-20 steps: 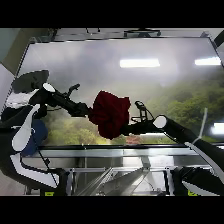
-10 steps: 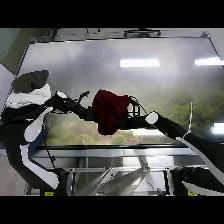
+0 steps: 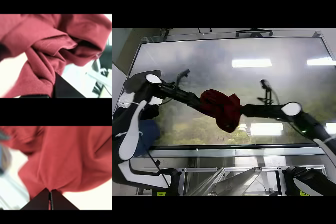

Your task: Fold the shirts.

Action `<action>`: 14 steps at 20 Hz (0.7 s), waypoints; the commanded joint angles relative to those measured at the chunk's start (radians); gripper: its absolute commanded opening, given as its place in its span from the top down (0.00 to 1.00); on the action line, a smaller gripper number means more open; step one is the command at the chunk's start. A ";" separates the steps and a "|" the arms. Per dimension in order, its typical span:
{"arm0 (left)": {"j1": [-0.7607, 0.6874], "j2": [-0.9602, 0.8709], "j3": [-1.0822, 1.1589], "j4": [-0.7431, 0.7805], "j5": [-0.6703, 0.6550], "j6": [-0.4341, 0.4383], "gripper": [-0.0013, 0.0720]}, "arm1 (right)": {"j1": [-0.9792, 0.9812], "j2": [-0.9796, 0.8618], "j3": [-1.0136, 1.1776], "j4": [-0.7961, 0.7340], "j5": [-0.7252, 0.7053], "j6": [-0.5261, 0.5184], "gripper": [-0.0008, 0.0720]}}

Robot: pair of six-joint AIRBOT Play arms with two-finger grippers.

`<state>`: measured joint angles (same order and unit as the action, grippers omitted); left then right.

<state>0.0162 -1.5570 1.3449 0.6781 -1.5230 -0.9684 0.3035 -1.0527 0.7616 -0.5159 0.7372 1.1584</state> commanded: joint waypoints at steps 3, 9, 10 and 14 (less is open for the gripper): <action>0.087 0.247 0.048 -0.028 -0.031 -0.048 0.98 | -0.229 0.268 0.023 0.023 0.105 -0.008 0.95; 0.178 0.491 0.048 -0.128 -0.072 -0.048 0.95 | -0.296 0.488 0.062 0.075 0.181 -0.004 0.95; 0.187 0.526 0.048 -0.125 -0.109 -0.047 0.95 | -0.296 0.520 0.067 0.101 0.198 -0.008 0.95; 0.277 0.683 0.025 -0.083 -0.092 -0.047 0.94 | -0.332 0.583 0.101 0.034 0.154 -0.007 0.95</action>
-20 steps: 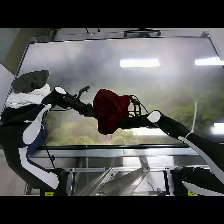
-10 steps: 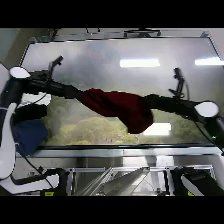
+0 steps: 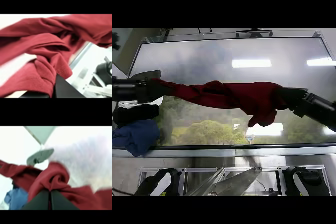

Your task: Fold the shirts.

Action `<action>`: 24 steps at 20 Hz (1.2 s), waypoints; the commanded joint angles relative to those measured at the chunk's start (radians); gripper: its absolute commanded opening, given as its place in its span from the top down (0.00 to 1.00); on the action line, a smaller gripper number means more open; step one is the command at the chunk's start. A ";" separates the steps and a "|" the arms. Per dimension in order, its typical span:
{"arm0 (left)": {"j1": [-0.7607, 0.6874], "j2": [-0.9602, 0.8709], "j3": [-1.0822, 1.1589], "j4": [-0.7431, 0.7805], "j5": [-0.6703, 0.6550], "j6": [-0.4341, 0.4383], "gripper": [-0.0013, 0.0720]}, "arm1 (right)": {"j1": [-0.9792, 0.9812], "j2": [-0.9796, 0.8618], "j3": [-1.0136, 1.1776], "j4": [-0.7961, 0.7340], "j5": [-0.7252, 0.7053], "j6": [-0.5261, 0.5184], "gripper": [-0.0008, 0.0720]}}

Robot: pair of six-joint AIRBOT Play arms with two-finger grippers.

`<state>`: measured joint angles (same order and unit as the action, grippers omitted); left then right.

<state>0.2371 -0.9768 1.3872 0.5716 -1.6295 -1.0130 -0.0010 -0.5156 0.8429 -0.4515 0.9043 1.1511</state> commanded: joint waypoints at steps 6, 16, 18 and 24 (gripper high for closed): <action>0.030 0.123 -0.351 0.037 0.216 0.071 0.94 | -0.006 -0.324 0.018 -0.050 0.041 0.000 0.95; -0.173 -0.347 -0.594 0.038 0.423 0.212 0.94 | -0.028 -0.976 0.059 -0.035 0.026 -0.191 0.37; -0.172 -0.404 -0.552 0.038 0.393 0.212 0.94 | -0.074 -0.948 0.105 -0.063 0.128 -0.203 0.24; -0.172 -0.489 -0.417 0.038 0.334 0.211 0.94 | -0.077 -0.781 0.049 -0.256 0.328 -0.070 0.26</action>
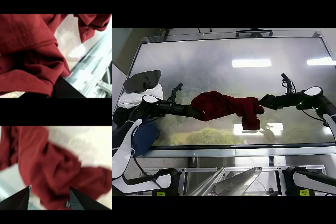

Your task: Fold the shirts.

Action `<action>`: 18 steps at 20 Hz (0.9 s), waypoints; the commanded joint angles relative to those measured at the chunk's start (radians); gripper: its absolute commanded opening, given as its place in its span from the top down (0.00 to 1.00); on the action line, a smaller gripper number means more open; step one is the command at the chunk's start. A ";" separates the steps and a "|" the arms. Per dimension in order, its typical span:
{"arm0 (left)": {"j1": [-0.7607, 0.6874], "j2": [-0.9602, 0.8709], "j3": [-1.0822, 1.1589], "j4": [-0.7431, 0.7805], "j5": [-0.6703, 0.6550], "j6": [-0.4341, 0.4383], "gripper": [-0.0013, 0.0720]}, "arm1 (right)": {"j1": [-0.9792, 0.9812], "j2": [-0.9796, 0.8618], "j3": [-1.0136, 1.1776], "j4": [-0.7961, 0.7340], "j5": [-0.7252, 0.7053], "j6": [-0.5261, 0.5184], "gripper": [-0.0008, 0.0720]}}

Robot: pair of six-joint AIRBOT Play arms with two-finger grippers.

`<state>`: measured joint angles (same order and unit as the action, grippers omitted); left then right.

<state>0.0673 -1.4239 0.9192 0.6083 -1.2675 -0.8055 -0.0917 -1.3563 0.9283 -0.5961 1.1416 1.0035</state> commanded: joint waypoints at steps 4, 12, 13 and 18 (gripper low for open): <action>-0.002 -0.064 0.073 0.002 -0.060 0.005 0.94 | 0.132 0.111 -0.193 -0.144 0.014 0.126 0.25; -0.002 -0.064 0.071 0.002 -0.096 0.005 0.94 | 0.320 -0.001 -0.183 0.076 -0.476 0.023 0.27; -0.002 -0.064 0.071 0.002 -0.105 0.005 0.94 | 0.320 0.002 -0.166 0.089 -0.470 0.014 0.28; -0.002 -0.064 0.071 0.002 -0.107 0.005 0.94 | 0.319 0.005 -0.044 0.092 -0.369 0.015 0.95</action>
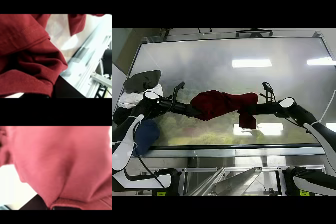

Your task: Fold the shirts.

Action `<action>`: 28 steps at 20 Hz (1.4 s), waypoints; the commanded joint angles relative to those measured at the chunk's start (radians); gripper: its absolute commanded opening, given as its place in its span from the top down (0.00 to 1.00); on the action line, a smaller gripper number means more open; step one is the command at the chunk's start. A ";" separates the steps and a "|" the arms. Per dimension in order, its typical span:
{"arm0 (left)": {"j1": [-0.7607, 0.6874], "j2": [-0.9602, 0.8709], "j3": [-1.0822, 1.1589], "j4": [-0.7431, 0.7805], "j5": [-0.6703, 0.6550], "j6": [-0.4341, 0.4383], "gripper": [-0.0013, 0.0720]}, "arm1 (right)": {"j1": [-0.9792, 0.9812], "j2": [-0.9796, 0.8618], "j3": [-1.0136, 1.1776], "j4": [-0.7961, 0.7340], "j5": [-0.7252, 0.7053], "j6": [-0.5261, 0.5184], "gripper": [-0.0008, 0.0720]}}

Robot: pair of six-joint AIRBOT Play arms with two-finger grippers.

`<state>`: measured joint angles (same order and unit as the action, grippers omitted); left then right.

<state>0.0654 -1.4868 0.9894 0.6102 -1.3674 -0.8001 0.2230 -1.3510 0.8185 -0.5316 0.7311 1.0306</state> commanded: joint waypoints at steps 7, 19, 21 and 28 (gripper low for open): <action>0.000 -0.001 0.001 0.002 -0.032 0.000 0.94 | -0.125 0.001 0.351 0.177 0.011 -0.010 0.94; 0.000 -0.001 -0.002 0.000 -0.040 -0.001 0.94 | -0.278 -0.303 0.363 0.177 -0.248 -0.011 0.50; 0.000 -0.001 -0.002 0.000 -0.042 -0.001 0.94 | -0.310 -0.305 0.364 0.177 -0.170 -0.014 0.32; 0.000 -0.001 -0.002 0.000 -0.043 -0.001 0.94 | -0.527 -0.251 0.352 -0.081 0.266 0.021 0.29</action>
<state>0.0654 -1.4876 0.9878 0.6106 -1.4105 -0.8013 -0.2428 -1.6073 1.1797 -0.4778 0.8143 1.0245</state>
